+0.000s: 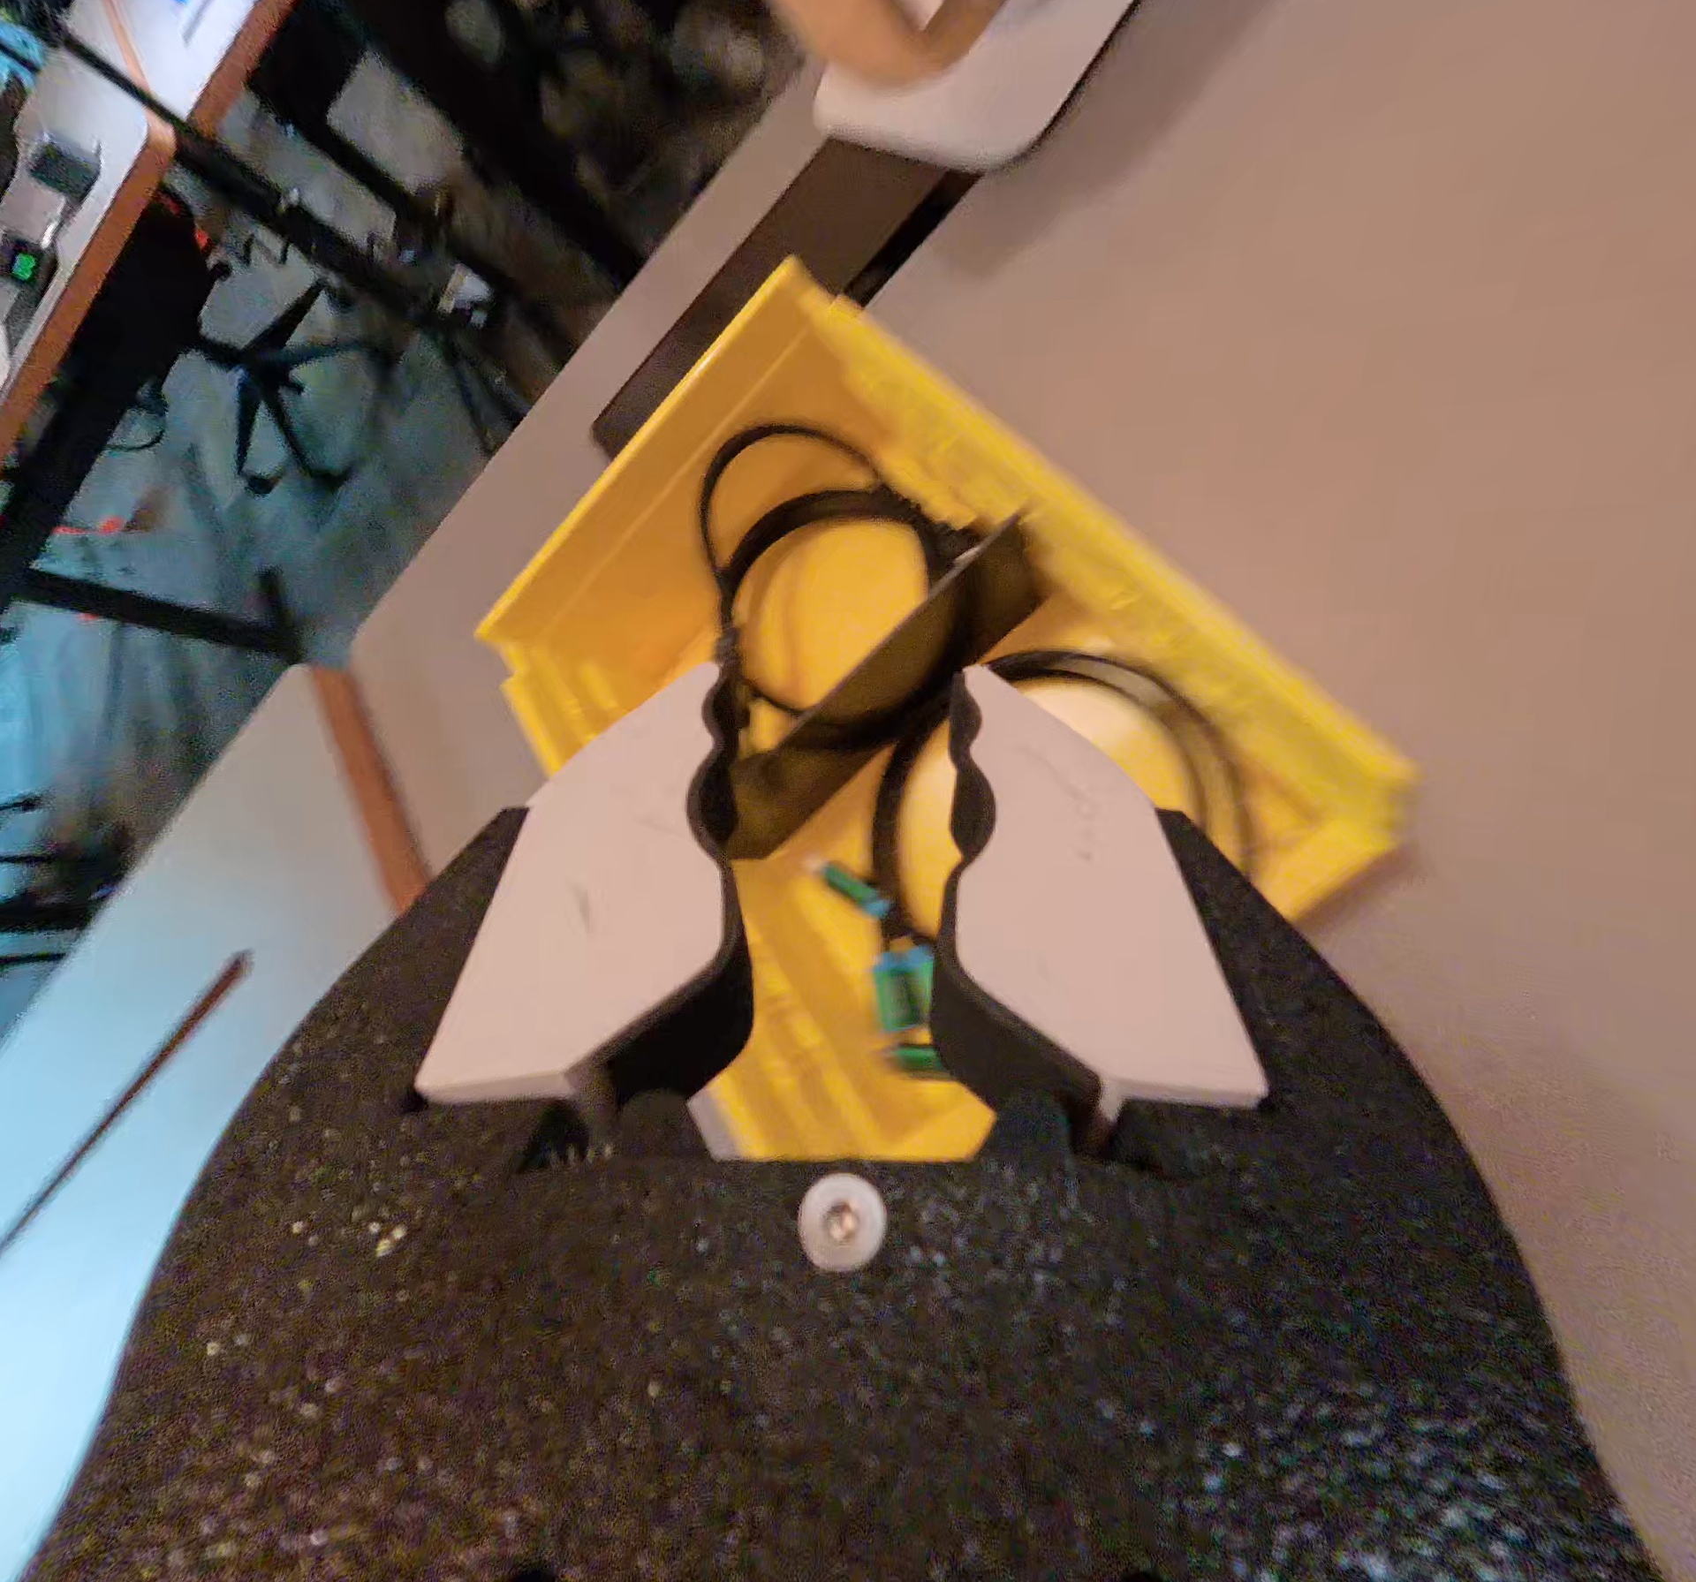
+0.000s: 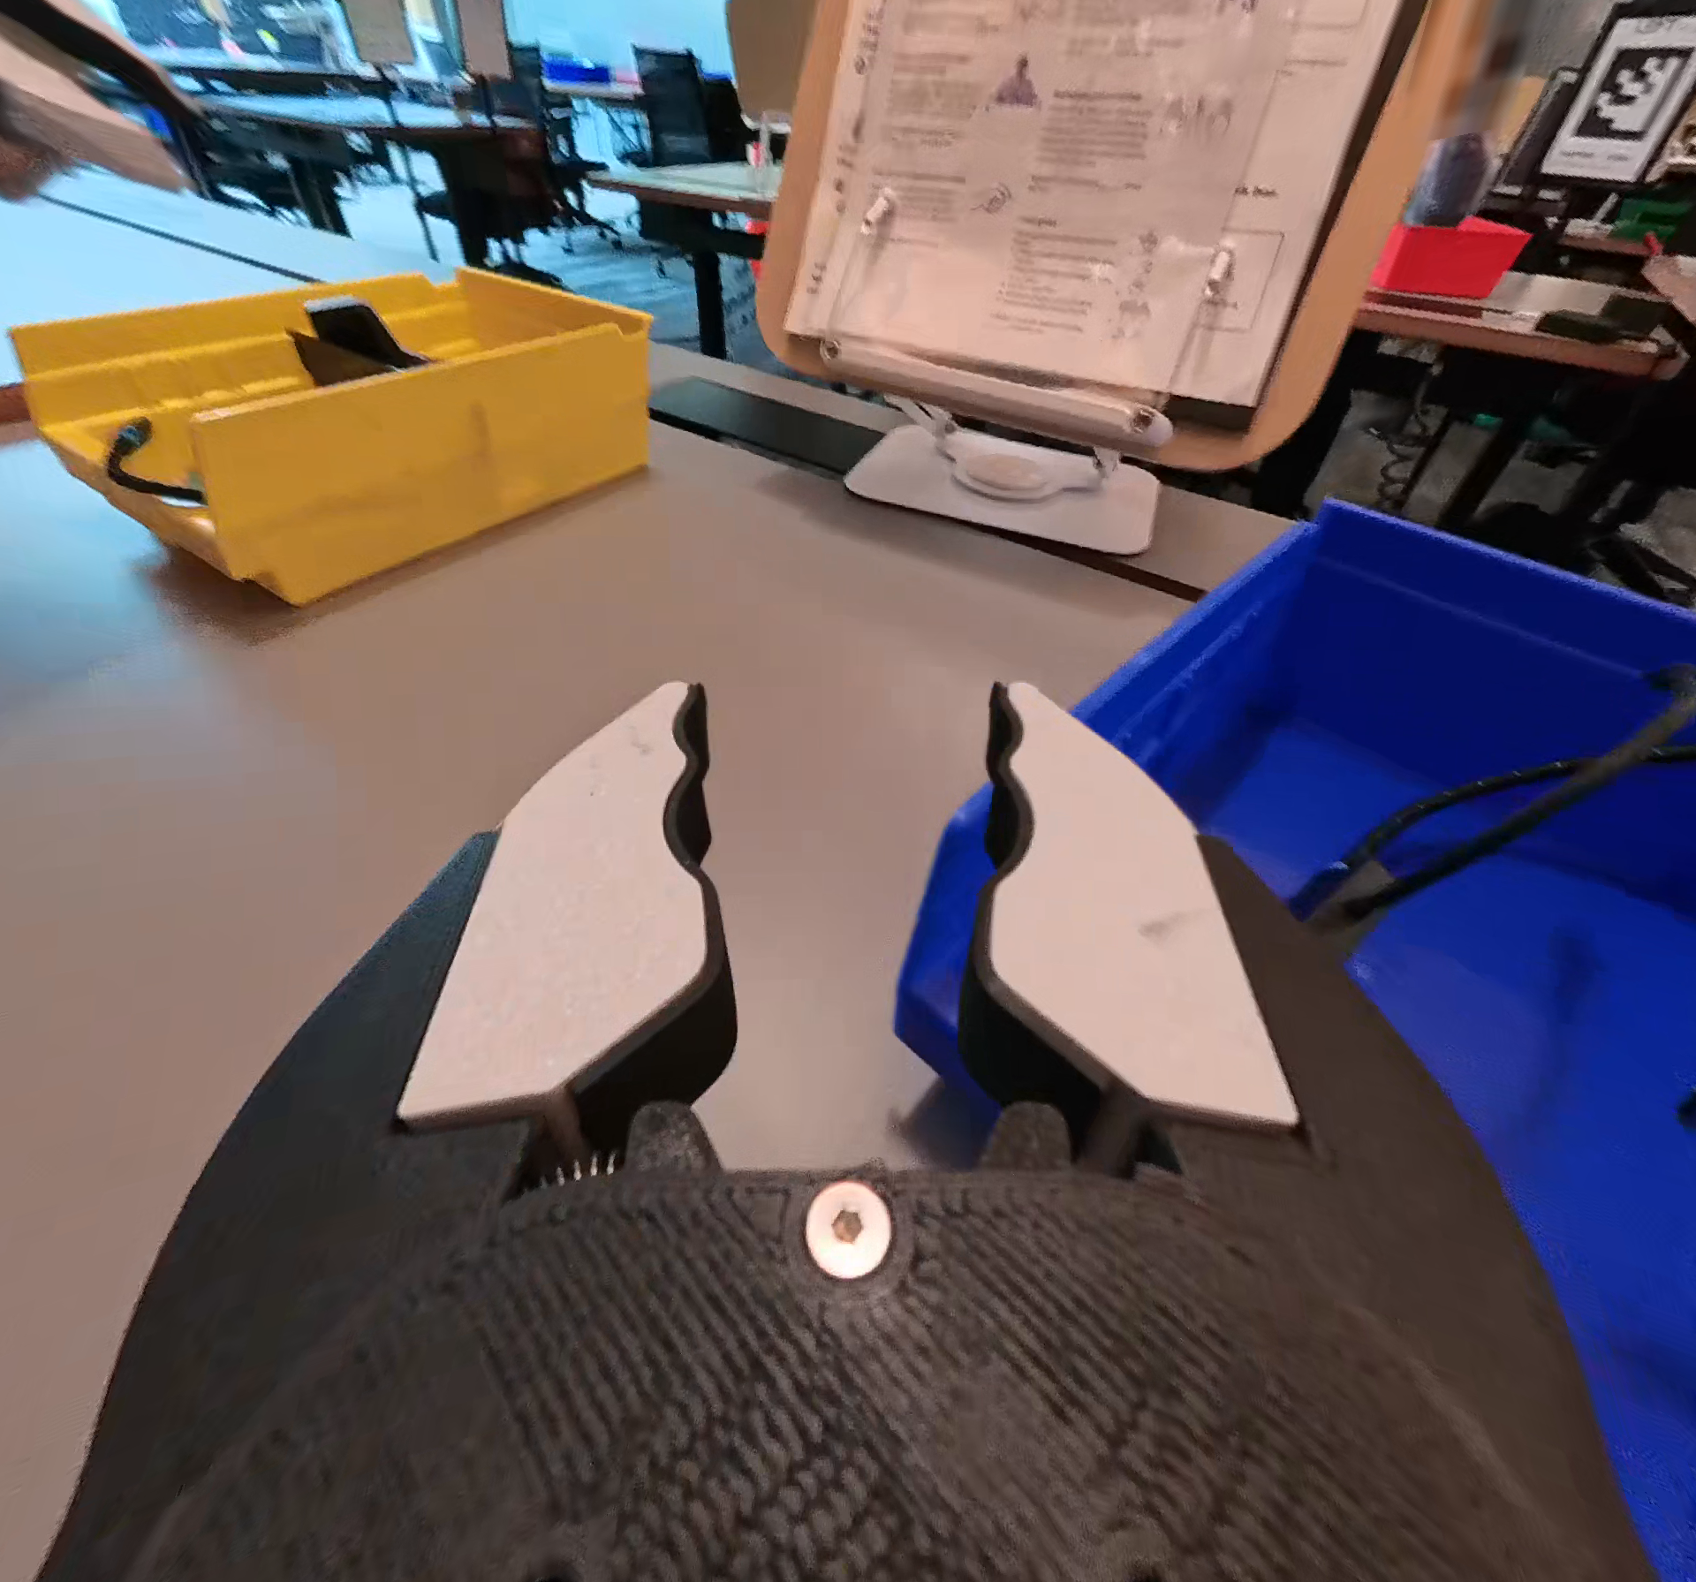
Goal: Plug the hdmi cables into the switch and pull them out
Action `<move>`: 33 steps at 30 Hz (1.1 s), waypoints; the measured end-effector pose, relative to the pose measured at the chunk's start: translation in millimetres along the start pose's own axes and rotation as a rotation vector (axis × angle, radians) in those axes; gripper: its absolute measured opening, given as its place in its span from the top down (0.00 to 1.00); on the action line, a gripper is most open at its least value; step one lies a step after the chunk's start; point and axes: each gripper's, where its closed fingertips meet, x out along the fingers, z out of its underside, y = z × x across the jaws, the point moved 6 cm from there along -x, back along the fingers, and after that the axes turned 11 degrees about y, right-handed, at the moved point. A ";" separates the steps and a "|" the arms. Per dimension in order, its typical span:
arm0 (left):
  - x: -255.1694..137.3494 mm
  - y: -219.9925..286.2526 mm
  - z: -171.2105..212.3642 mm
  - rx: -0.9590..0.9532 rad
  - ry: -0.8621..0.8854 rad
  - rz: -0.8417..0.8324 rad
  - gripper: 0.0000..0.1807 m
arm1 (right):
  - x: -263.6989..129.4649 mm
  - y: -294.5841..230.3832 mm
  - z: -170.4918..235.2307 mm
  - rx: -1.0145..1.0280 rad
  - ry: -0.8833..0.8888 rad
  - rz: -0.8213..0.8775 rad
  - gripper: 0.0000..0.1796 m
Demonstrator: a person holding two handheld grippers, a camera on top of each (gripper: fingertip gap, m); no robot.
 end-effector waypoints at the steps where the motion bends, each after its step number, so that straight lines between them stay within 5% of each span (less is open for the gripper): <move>1: 10.4 -16.3 6.9 0.047 -0.068 0.006 0.76 | 1.7 -4.3 -0.7 0.007 0.010 -0.033 0.68; 9: 134.1 -66.5 48.6 -0.020 -0.583 0.228 0.68 | 5.9 -25.0 2.3 -0.040 -0.046 -0.232 0.66; 13: 162.5 -79.5 88.6 -0.061 -1.018 0.280 0.67 | -0.3 -27.9 -2.5 -0.060 -0.014 -0.273 0.66; 17: 167.6 -75.6 104.6 -0.027 -1.214 0.322 0.88 | -3.5 -25.1 7.3 -0.070 -0.068 -0.302 0.68; 20: 162.5 -85.1 88.0 0.010 -1.144 0.285 0.88 | -3.7 -22.7 13.9 -0.115 -0.099 -0.288 0.69; 24: 132.7 -107.3 29.5 -0.053 -0.802 0.212 0.88 | -3.6 -27.2 12.8 -0.128 -0.068 -0.327 0.69; 30: 34.6 -118.7 -72.5 -0.294 -0.258 0.211 0.88 | -3.0 -32.5 4.1 -0.032 -0.008 -0.345 0.69; 33: -10.0 -99.9 -110.3 -0.468 -0.009 0.349 0.88 | -4.4 -41.0 -4.9 0.009 0.013 -0.368 0.69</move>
